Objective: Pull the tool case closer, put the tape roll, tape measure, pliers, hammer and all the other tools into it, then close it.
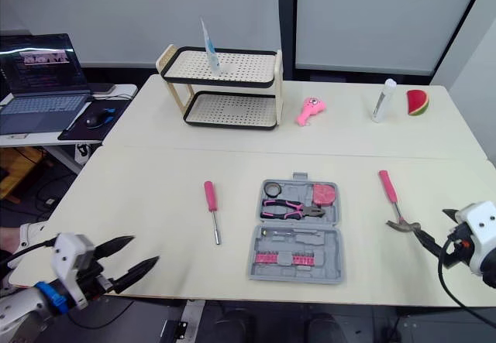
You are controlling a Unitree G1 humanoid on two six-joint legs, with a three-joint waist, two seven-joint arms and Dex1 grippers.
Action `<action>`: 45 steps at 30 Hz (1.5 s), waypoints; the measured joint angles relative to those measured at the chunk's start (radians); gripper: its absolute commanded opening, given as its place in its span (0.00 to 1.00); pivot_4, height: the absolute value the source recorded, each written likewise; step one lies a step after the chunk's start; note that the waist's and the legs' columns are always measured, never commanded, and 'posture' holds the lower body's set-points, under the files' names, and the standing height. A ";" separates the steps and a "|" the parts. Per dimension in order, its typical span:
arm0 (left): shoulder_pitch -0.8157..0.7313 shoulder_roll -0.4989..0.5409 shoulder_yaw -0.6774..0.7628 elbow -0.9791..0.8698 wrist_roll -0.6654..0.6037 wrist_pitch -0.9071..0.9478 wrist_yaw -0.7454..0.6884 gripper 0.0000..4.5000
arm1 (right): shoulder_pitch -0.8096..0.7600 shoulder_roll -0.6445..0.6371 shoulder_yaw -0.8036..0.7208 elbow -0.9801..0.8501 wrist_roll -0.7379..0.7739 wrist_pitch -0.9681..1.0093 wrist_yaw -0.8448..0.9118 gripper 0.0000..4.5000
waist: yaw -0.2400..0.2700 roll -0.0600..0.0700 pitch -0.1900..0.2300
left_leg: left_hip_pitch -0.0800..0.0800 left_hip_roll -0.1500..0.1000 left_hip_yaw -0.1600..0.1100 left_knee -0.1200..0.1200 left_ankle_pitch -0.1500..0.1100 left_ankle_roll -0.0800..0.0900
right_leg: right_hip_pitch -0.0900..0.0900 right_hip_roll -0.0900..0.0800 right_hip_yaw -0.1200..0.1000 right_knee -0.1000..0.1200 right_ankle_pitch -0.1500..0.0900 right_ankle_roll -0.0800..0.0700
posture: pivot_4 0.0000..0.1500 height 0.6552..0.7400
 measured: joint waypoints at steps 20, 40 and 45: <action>-0.678 0.130 -0.435 -0.189 -0.207 0.284 -0.207 1.00 | -0.484 -0.039 0.379 0.226 -0.098 0.371 -0.161 0.73 | -0.027 0.001 0.001 | -0.009 0.000 0.001 0.001 0.000 0.000 | -0.009 0.004 -0.001 0.002 0.000 0.000 | 1.00 0.87; -0.630 0.125 -0.475 -0.225 -0.192 0.266 -0.177 1.00 | -0.677 0.076 0.501 0.523 -0.166 0.390 -0.222 0.37 | -0.024 0.001 0.001 | -0.012 0.000 0.000 0.003 0.000 0.000 | -0.011 0.003 -0.002 0.002 0.000 0.000 | 1.00 0.87; -0.642 0.121 -0.479 -0.224 -0.192 0.268 -0.163 1.00 | -0.676 0.082 0.501 0.527 -0.176 0.372 -0.240 0.23 | -0.024 0.001 0.001 | -0.012 0.000 0.000 0.003 0.000 0.000 | -0.011 0.003 -0.002 0.002 0.000 0.000 | 1.00 0.87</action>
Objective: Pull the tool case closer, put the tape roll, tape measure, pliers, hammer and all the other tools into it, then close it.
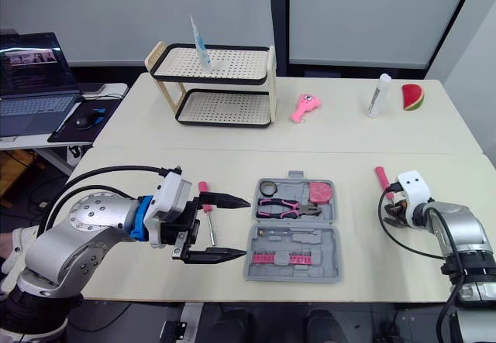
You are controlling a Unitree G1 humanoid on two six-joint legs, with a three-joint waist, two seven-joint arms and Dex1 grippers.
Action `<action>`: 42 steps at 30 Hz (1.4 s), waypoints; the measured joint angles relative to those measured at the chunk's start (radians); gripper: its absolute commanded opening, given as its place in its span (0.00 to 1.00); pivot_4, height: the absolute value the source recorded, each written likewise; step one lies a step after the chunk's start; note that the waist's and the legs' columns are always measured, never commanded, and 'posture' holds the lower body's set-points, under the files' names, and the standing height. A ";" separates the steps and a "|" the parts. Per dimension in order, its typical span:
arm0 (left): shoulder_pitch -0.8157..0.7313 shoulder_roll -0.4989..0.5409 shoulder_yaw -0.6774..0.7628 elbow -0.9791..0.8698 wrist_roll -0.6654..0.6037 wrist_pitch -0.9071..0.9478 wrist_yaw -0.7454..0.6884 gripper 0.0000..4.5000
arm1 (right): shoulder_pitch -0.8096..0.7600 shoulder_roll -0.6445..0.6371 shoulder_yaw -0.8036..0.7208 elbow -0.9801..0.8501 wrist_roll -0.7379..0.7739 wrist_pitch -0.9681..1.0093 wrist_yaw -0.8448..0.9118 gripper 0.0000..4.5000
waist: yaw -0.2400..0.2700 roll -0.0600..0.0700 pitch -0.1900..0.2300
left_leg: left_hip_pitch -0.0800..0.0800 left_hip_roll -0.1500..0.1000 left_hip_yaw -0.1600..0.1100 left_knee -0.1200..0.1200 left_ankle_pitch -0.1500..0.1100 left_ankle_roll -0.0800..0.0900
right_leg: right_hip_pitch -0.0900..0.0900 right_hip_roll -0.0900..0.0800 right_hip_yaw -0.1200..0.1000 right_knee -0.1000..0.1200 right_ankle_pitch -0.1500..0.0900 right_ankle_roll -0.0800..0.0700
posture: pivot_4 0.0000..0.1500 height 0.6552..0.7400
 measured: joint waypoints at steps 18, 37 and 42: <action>0.013 0.068 0.023 0.004 0.017 0.007 -0.004 1.00 | 0.085 -0.004 -0.036 -0.078 0.003 -0.048 0.012 0.05 | 0.000 0.001 0.001 | 0.000 0.000 0.000 0.000 0.000 0.000 | -0.001 0.000 0.000 0.000 0.000 0.000 | 1.00 0.87; 0.327 0.266 0.167 -0.013 0.173 -0.131 -0.070 1.00 | 0.090 -0.379 0.189 -0.747 0.020 -0.098 0.480 0.05 | 0.000 0.006 0.004 | -0.002 0.001 0.000 -0.001 0.000 0.000 | -0.004 -0.001 0.000 0.001 0.000 0.000 | 1.00 0.87; 0.369 0.274 0.168 -0.013 0.223 -0.173 -0.070 1.00 | 0.015 -0.307 0.368 -0.874 0.008 -0.025 0.497 0.05 | 0.000 0.006 0.005 | -0.002 0.001 0.000 -0.001 0.000 0.000 | -0.004 -0.001 0.000 0.001 0.000 0.000 | 1.00 0.87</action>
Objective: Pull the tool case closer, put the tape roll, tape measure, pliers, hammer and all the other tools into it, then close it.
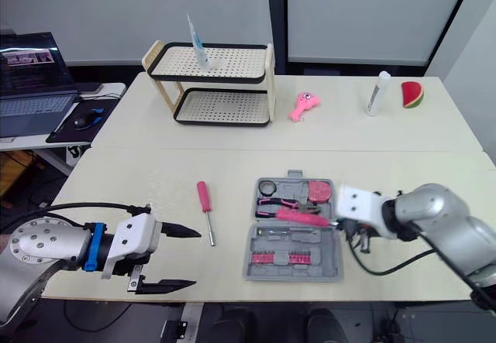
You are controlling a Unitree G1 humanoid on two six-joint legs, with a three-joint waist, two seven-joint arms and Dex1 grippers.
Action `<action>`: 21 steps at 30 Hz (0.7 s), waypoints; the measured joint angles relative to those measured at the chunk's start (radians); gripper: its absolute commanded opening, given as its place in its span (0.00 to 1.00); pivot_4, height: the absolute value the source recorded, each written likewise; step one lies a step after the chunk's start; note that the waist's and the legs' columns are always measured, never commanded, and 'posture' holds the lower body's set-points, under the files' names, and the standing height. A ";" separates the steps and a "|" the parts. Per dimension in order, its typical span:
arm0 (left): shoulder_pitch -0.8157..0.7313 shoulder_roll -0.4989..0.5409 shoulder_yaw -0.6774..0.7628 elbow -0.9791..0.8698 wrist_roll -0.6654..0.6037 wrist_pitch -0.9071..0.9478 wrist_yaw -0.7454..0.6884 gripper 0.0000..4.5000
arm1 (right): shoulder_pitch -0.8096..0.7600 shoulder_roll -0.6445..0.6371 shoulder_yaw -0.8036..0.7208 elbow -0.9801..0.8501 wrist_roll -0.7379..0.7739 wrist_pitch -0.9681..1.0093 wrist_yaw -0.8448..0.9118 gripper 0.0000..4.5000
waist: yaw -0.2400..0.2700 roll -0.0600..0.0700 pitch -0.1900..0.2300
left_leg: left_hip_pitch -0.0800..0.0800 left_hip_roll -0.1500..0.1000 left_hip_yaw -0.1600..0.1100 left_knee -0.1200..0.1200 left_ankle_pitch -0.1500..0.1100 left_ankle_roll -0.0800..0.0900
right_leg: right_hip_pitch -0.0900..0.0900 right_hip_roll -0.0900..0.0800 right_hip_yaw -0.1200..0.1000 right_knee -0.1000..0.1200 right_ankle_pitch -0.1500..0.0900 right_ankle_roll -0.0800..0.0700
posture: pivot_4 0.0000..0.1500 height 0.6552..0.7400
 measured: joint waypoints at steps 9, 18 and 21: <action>0.033 0.000 0.005 -0.001 0.016 -0.013 0.001 1.00 | -0.074 0.120 0.215 0.005 -0.097 0.047 -0.026 0.05 | 0.000 0.000 0.000 | 0.000 0.000 0.000 0.000 0.000 0.000 | -0.001 0.000 -0.001 0.001 0.000 0.000 | 1.00 0.87; 0.039 0.000 0.006 -0.001 0.016 -0.036 0.000 1.00 | -0.112 0.191 0.306 0.121 -0.191 -0.001 -0.033 0.05 | -0.001 0.000 0.000 | 0.000 0.000 0.000 0.000 0.000 0.000 | -0.002 0.000 -0.001 0.003 0.000 0.000 | 1.00 0.87; 0.040 -0.001 0.006 0.001 0.016 -0.044 0.000 1.00 | -0.132 0.208 0.321 0.156 -0.216 -0.020 -0.022 0.05 | -0.001 0.000 0.000 | 0.000 0.000 0.000 0.000 0.000 0.000 | -0.003 0.000 -0.001 0.004 0.000 0.000 | 1.00 0.87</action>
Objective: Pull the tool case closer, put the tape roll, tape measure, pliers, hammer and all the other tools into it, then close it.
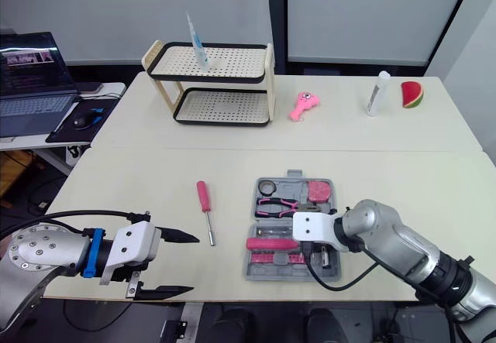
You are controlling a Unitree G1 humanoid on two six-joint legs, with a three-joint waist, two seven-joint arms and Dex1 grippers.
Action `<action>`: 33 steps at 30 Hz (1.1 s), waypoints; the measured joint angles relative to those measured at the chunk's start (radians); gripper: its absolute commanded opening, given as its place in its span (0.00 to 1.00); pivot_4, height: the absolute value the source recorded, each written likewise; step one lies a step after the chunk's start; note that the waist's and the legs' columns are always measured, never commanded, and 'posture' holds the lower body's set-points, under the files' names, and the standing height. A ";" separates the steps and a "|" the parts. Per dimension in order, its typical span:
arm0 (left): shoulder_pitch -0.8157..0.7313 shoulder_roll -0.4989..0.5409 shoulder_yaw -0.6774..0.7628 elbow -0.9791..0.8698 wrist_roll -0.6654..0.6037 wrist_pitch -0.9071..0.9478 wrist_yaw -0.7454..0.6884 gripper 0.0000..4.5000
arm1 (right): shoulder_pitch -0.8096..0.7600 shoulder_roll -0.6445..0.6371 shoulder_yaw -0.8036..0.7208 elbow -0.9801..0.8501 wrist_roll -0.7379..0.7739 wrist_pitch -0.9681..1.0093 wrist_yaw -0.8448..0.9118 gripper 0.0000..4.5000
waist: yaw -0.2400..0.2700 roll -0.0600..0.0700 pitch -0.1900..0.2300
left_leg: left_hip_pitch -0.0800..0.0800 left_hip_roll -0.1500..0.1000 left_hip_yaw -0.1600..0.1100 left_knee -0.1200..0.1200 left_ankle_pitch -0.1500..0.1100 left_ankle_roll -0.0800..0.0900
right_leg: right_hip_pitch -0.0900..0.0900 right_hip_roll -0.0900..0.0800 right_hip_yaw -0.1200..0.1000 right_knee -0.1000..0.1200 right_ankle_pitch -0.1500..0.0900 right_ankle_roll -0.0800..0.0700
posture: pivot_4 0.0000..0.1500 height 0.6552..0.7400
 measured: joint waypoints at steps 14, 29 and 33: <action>0.010 -0.007 0.000 0.031 0.006 -0.035 -0.001 1.00 | -0.005 0.046 0.021 0.061 -0.064 -0.044 0.028 0.05 | 0.000 0.000 0.000 | -0.001 0.000 0.001 0.000 0.000 0.000 | -0.004 0.000 0.001 0.004 0.000 0.000 | 1.00 0.87; 0.032 -0.008 -0.001 0.035 0.011 -0.062 0.000 1.00 | -0.014 0.057 0.007 0.075 -0.080 -0.052 0.069 0.31 | 0.000 0.000 0.000 | -0.001 0.000 0.001 0.000 0.000 0.000 | -0.005 0.000 0.001 0.005 0.000 0.000 | 1.00 0.87; 0.035 -0.008 0.000 0.036 0.012 -0.069 0.001 1.00 | -0.034 0.068 -0.065 0.040 -0.036 -0.025 0.079 0.45 | 0.000 0.000 0.000 | -0.001 0.000 0.001 0.000 0.000 0.000 | -0.005 0.000 0.001 0.005 0.000 0.000 | 1.00 0.87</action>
